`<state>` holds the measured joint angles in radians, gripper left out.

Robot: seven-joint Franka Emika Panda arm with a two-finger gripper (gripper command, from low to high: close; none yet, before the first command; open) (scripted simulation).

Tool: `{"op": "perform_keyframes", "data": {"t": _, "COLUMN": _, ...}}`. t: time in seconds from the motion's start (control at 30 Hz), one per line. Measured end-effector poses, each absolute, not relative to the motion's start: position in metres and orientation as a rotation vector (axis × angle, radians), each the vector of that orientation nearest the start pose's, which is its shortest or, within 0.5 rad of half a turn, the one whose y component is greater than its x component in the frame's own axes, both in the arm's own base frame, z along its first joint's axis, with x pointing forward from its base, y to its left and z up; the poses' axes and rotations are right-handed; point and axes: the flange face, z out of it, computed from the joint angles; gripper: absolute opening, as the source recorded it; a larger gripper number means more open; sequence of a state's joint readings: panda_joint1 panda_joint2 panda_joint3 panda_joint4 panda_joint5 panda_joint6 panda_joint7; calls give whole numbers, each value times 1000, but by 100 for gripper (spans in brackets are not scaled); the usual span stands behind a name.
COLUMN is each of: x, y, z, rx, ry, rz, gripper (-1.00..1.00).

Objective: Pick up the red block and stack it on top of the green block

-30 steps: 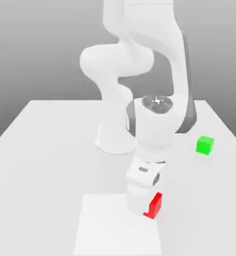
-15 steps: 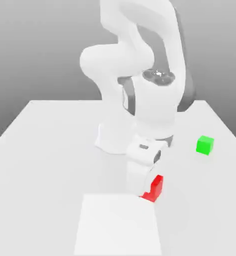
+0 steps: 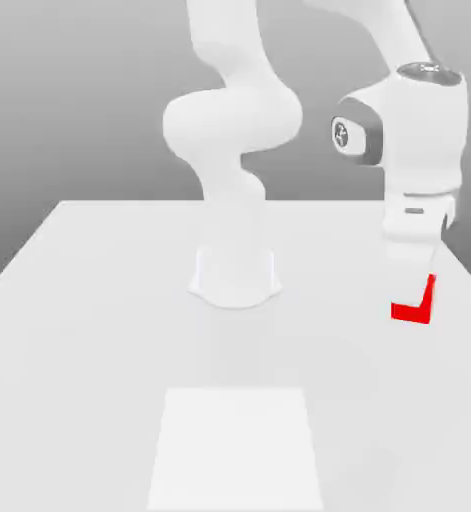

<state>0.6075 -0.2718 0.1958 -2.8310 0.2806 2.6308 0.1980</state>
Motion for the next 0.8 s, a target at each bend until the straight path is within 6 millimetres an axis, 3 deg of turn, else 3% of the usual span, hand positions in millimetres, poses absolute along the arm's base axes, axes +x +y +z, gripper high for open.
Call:
{"op": "perform_keyframes", "data": {"t": 0.2, "x": 210, "y": 297, "z": 292, "rx": -2961, "ry": -604, "rz": -23, "gripper": -100}}
{"op": "perform_keyframes", "data": {"t": 0.4, "x": 150, "y": 323, "z": 290, "rx": -2967, "ry": -665, "rz": -13, "gripper": -100}}
{"op": "perform_keyframes", "data": {"t": 0.6, "x": 92, "y": 336, "z": 275, "rx": -2995, "ry": -721, "rz": -4, "gripper": -100}}
{"op": "perform_keyframes", "data": {"t": 0.8, "x": 42, "y": 337, "z": 248, "rx": -3041, "ry": -764, "rz": -1, "gripper": -100}}
